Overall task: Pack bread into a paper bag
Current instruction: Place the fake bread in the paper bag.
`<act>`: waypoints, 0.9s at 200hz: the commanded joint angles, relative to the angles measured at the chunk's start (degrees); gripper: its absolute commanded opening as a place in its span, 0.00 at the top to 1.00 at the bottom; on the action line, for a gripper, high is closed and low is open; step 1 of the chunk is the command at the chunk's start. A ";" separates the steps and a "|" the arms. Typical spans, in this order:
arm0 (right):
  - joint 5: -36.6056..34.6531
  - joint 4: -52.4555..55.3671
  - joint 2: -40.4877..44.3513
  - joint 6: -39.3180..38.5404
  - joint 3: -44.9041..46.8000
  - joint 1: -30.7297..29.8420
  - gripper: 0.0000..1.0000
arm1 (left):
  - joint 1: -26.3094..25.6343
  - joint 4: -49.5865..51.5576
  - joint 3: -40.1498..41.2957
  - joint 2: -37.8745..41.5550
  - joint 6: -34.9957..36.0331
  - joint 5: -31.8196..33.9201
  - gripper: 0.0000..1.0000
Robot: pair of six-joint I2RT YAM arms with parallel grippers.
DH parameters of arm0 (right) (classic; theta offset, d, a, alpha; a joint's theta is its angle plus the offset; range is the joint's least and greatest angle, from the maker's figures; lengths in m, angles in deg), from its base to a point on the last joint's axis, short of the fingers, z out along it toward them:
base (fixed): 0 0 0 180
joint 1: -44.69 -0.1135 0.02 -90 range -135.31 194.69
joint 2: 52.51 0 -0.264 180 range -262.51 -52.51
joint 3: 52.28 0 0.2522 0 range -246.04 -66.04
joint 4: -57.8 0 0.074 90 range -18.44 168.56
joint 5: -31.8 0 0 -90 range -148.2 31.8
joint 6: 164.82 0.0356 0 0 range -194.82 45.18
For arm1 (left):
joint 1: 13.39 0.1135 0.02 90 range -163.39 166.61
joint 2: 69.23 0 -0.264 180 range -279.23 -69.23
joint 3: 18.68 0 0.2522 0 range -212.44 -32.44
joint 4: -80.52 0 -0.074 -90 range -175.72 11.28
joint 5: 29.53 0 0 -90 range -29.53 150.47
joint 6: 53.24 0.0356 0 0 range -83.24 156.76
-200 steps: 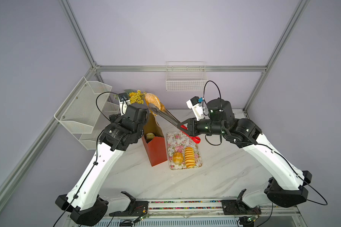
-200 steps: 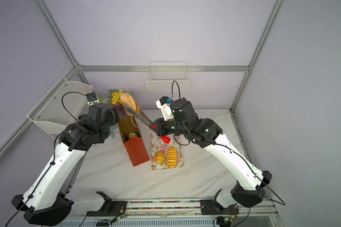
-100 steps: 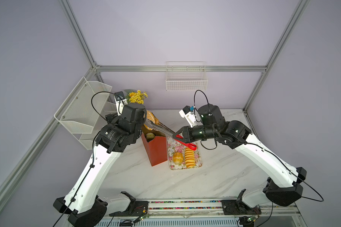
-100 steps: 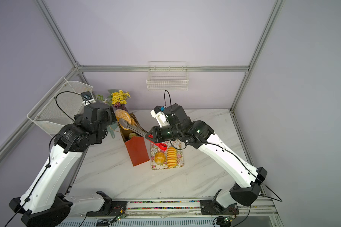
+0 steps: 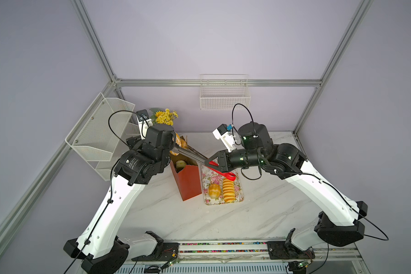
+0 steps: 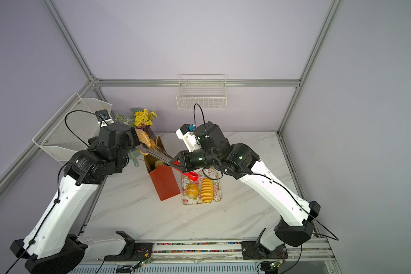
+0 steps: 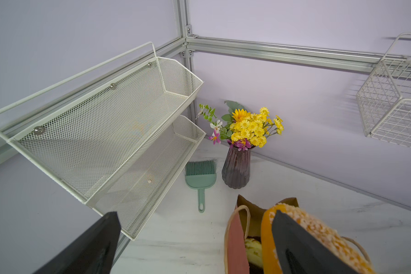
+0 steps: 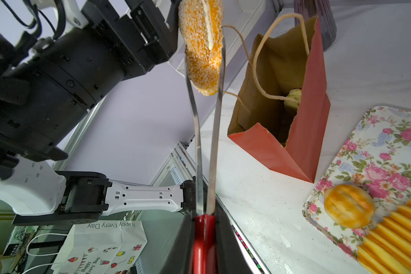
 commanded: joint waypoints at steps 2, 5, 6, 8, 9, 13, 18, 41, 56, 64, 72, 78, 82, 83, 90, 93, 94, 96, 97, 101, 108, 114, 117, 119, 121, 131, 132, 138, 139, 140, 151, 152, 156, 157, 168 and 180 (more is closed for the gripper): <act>1.13 -3.93 -1.08 -2.97 -3.16 -1.23 0.87 | -0.39 -0.56 -0.53 0.35 0.41 -0.42 0.00; 1.03 -3.86 -1.20 -3.03 -3.12 -1.31 0.87 | -0.39 -0.55 -0.50 0.33 0.42 -0.40 0.00; 0.97 -3.76 -1.21 -3.04 -3.12 -1.31 0.87 | -0.39 -0.57 -0.48 0.34 0.42 -0.40 0.00; 0.82 -3.58 -1.27 -3.12 -3.12 -1.36 0.87 | -0.43 -0.57 -0.42 0.42 0.42 -0.33 0.00; 0.78 -3.49 -1.29 -3.13 -3.12 -1.39 0.87 | -0.41 -0.53 -0.44 0.39 0.42 -0.32 0.00; 0.34 -3.22 -1.39 -3.20 -3.03 -1.40 0.87 | -0.39 -0.56 -0.26 0.48 0.42 -0.19 0.00; -0.21 -2.82 -1.49 -3.30 -2.82 -1.45 0.87 | -0.39 -0.58 -0.19 0.52 0.51 -0.14 0.00; -3.97 0.10 -1.50 -3.73 -1.33 -1.56 0.87 | -0.43 -0.50 0.19 0.79 0.73 0.21 0.00; -9.52 3.06 -1.16 -4.47 -0.34 -1.97 0.87 | -0.39 -0.57 0.36 1.01 0.77 0.31 0.00; -12.86 4.69 -0.84 -4.95 0.25 -2.32 0.87 | -0.39 -0.60 0.41 1.03 0.77 0.39 0.00; -15.24 5.65 -0.39 -5.29 1.10 -2.54 0.87 | -0.38 -0.58 0.38 0.98 0.77 0.40 0.00; -16.46 5.90 -0.01 -5.51 1.71 -2.70 0.87 | -0.43 -0.67 0.36 0.88 0.77 0.35 0.00; -16.96 5.97 0.22 -5.60 2.11 -2.72 0.87 | -0.43 -0.67 0.41 0.79 0.77 0.30 0.00; -17.12 5.99 0.29 -5.56 2.27 -2.73 0.87 | -0.41 -0.67 0.37 0.75 0.77 0.30 0.00; -17.65 5.81 0.60 -5.60 2.89 -2.77 0.87 | -0.39 -0.69 0.28 0.50 0.86 0.16 0.00; -17.65 5.75 0.68 -5.59 3.13 -2.81 0.87 | -0.43 -0.81 0.25 0.46 0.86 0.07 0.00; -17.68 5.75 0.69 -5.60 3.17 -2.81 0.87 | -0.41 -0.74 0.25 0.41 0.86 0.06 0.00; -17.67 5.70 0.75 -5.58 3.25 -2.81 0.87 | -0.39 -0.75 0.20 0.35 0.86 0.00 0.00; -17.65 5.68 0.77 -5.59 3.32 -2.81 0.87 | -0.39 -0.75 0.22 0.35 0.86 -0.02 0.00; -17.79 5.66 0.67 -5.60 3.45 -2.81 0.87 | -0.39 -0.75 0.13 0.23 0.86 -0.17 0.00; -17.85 5.90 0.55 -5.58 3.53 -2.81 0.87 | -0.39 -0.80 0.15 0.01 0.78 -0.37 0.00; -17.77 6.01 0.38 -5.61 3.64 -2.81 0.87 | -0.40 -0.77 0.03 -0.09 0.77 -0.55 0.00; -17.76 6.09 0.29 -5.67 3.73 -2.81 0.87 | -0.41 -0.80 -0.02 -0.15 0.77 -0.57 0.00; -17.80 6.14 0.23 -5.67 3.80 -2.81 0.87 | -0.39 -0.76 -0.09 -0.17 0.77 -0.57 0.00; -17.85 6.17 0.19 -5.64 3.87 -2.81 0.87 | -0.41 -0.82 -0.10 -0.24 0.77 -0.57 0.00; -18.04 6.42 -0.07 -5.61 4.13 -2.81 0.87 | -0.39 -0.88 -0.03 -0.17 0.77 -0.57 0.00; -18.01 6.48 -0.08 -5.65 4.15 -2.81 0.87 | -0.39 -0.86 -0.02 -0.22 0.77 -0.57 0.00; -17.95 6.47 -0.17 -5.69 4.37 -2.81 0.85 | -0.39 -0.91 0.07 -0.20 0.77 -0.49 0.00; -17.97 6.50 -0.22 -5.69 4.41 -2.81 0.85 | -0.39 -0.87 0.07 -0.23 0.77 -0.49 0.00; -17.98 6.47 -0.24 -5.73 4.43 -2.81 0.84 | -0.39 -0.86 0.11 -0.20 0.77 -0.48 0.00; -17.78 6.04 -0.20 -5.80 4.91 -2.90 0.79 | -0.40 -0.93 0.23 -0.08 0.86 -0.27 0.00; -17.79 5.98 -0.19 -5.84 4.94 -2.90 0.78 | -0.39 -0.97 0.24 -0.04 0.86 -0.25 0.00; -17.73 5.78 -0.08 -5.86 5.13 -2.90 0.76 | -0.39 -1.00 0.24 -0.02 0.86 -0.15 0.00; -17.77 5.72 -0.08 -5.86 5.18 -2.90 0.76 | -0.43 -1.01 0.24 -0.01 0.86 -0.14 0.00; -17.68 5.15 0.09 -6.09 5.57 -2.90 0.70 | -0.39 -1.03 0.49 0.00 1.04 0.04 0.00; -17.76 4.72 0.18 -6.33 5.62 -2.90 0.66 | -0.39 -1.14 0.51 0.00 1.07 0.13 0.00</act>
